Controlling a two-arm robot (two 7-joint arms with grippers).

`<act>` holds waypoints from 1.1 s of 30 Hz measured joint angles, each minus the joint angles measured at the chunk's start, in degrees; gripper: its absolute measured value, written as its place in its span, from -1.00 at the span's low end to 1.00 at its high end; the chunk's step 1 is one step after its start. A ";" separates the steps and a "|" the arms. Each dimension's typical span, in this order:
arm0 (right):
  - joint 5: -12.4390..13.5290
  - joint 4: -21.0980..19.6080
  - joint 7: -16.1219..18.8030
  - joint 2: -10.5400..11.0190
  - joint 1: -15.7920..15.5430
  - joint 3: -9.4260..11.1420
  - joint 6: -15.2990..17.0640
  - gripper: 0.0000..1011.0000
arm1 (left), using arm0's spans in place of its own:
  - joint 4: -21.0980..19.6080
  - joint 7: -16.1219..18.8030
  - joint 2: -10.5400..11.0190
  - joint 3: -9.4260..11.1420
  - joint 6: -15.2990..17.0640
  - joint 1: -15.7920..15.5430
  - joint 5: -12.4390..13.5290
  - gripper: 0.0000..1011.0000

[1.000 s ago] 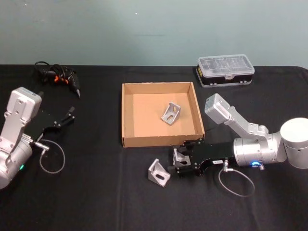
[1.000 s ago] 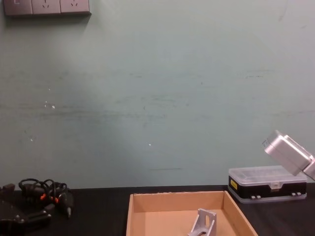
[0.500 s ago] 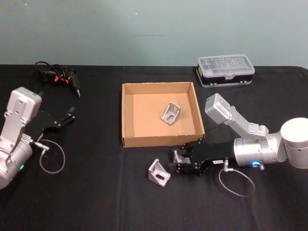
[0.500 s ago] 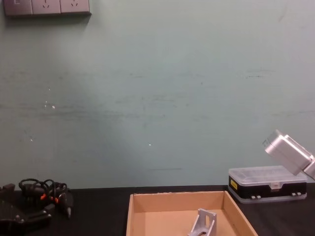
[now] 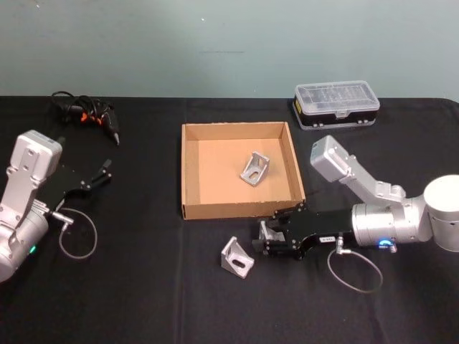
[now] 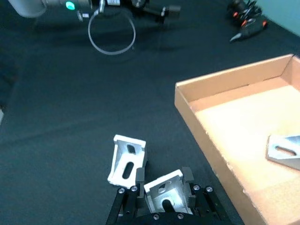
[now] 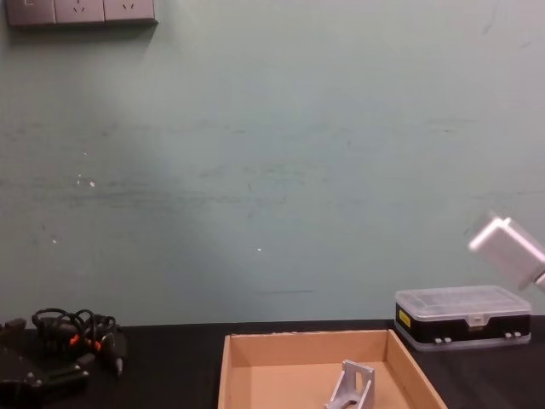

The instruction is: Use one hand to pick up the angle iron from the table and place it into the box.

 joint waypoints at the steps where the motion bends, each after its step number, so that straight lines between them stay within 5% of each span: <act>1: 0.35 -0.70 -0.09 0.29 -0.25 0.26 0.17 -0.06 | 0.00 0.00 0.00 0.00 0.00 0.00 0.00 0.98; 9: 4.54 -8.90 -1.79 3.23 -2.38 3.42 1.18 -0.06 | 0.00 0.00 0.00 0.00 0.00 0.00 0.00 0.98; 14: 5.28 -11.54 -4.30 3.11 -2.21 3.99 3.41 -0.06 | 0.00 0.00 0.00 0.00 0.00 0.00 0.00 0.98; 21: 4.49 -10.85 -9.94 -0.46 -0.06 3.34 8.04 -0.06 | 0.00 0.00 0.00 0.00 0.00 0.00 0.00 0.98; 33: 2.21 -1.04 -20.79 -11.14 3.79 3.65 14.04 -0.06 | 0.00 0.00 0.00 0.00 0.00 0.00 0.00 0.98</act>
